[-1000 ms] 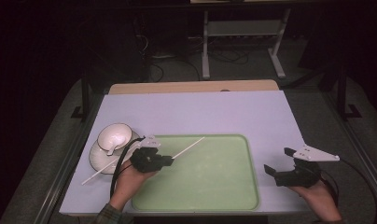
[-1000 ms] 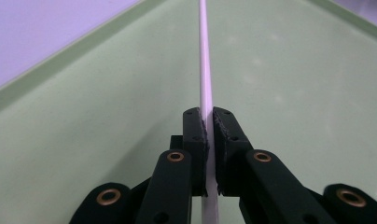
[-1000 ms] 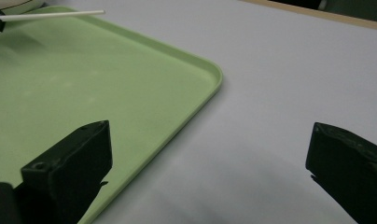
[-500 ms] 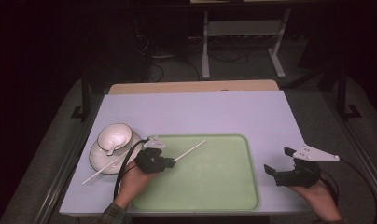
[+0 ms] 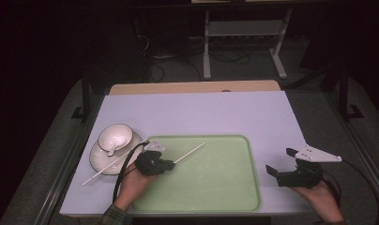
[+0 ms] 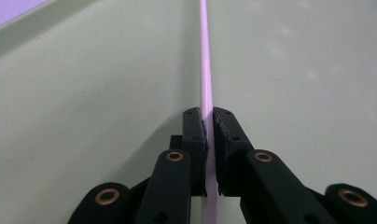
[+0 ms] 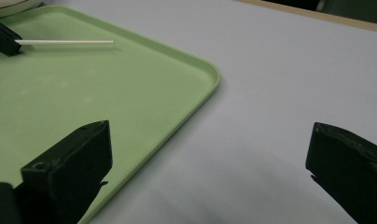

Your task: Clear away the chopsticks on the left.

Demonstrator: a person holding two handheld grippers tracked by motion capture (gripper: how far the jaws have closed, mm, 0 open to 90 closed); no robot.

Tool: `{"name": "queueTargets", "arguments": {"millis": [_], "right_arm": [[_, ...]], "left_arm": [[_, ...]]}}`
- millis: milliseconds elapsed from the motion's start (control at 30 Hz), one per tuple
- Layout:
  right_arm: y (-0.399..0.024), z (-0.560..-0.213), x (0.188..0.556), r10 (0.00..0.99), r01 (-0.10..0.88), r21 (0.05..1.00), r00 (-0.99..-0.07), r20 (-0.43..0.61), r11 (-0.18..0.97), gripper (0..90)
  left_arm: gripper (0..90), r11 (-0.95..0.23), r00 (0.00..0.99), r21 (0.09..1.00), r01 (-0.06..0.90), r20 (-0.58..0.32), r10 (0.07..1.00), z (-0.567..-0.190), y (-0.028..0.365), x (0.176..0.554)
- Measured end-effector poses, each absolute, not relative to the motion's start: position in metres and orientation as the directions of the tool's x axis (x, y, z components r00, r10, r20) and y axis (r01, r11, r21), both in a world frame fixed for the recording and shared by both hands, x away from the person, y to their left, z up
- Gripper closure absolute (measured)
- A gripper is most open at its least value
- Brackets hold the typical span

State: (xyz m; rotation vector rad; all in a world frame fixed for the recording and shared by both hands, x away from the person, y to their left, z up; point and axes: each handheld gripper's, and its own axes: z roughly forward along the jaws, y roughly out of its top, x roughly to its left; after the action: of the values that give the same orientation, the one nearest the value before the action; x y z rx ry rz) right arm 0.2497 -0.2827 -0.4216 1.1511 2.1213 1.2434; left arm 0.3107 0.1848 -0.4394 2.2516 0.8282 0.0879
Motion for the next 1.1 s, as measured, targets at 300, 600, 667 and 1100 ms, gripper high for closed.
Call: {"name": "queueTargets", "arguments": {"millis": [300,600,667,1100], "right_arm": [[-0.283,-0.421,0.250,0.823,0.443,0.859,-0.566,0.048,0.255,0.0],[-0.284,-0.421,0.250,0.826,0.443,0.860,-0.561,0.048,0.251,0.0],[-0.283,-0.421,0.250,0.827,0.444,0.860,-0.561,0.048,0.251,0.0],[-0.285,-0.420,0.250,0.827,0.443,0.864,-0.559,0.057,0.240,0.0]], "left_arm": [[82.6,-0.533,0.795,0.658,0.532,-0.171,0.582,-0.440,0.185,0.310],[81.1,-0.505,0.817,0.707,0.495,-0.182,0.547,-0.423,0.180,0.313],[83.2,-0.507,0.821,0.709,0.491,-0.183,0.540,-0.421,0.178,0.315],[89.8,-0.572,0.866,0.697,0.432,-0.142,0.480,-0.414,0.130,0.349]]}}
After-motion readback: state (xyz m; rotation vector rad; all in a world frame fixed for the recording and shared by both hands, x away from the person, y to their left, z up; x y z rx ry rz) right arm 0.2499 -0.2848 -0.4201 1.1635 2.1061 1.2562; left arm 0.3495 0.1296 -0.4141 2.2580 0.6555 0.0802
